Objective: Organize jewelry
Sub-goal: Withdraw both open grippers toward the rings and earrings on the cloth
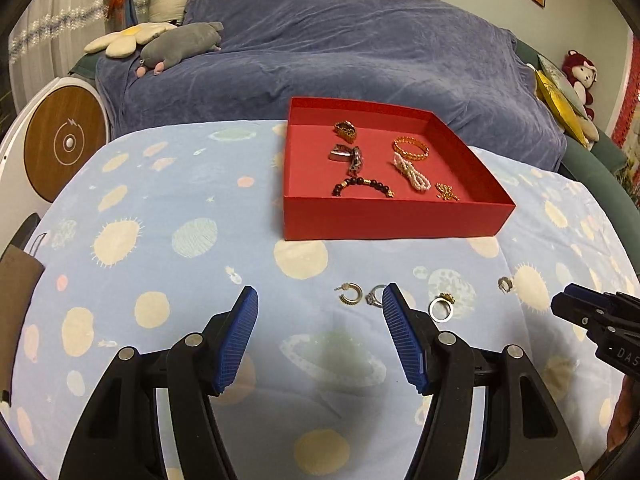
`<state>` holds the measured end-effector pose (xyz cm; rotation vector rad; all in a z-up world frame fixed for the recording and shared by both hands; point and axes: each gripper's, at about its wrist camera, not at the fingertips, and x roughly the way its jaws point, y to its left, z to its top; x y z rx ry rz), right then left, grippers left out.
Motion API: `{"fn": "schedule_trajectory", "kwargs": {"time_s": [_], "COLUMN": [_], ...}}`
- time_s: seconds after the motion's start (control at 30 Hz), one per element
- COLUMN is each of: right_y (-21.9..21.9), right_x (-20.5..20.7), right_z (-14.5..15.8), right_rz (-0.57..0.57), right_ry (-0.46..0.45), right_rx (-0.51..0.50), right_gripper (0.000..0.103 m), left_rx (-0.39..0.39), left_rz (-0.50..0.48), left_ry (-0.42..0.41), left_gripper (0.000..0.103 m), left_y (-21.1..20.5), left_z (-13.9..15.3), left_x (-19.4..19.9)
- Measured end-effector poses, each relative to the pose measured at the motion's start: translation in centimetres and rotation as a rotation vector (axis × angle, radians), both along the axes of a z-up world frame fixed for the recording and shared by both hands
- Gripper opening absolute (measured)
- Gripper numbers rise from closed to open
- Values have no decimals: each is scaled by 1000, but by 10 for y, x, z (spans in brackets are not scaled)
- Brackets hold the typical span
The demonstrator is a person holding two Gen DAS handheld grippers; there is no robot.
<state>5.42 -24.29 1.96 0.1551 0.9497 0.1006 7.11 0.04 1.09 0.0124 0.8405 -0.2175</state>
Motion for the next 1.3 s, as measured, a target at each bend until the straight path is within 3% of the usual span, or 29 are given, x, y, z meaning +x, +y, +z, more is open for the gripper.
{"fn": "schedule_trajectory", "kwargs": {"time_s": [0.53,1.03,1.3], "right_y": [21,74,92], "right_x": [14,37,45], "right_z": [-19,-27,-35], "right_rz": [51,177,203], "right_ry": [32,29,36], "right_rx": [-28,11,-27], "right_gripper": [33,33,33], "left_rx": [3,14,8], "left_rz": [-78,53,55], "left_ry": [39,93,105], "left_gripper": [70,70,70], "left_y": [-23,10,27], "left_z": [-13,-25,-27], "left_x": [-2,15,14]}}
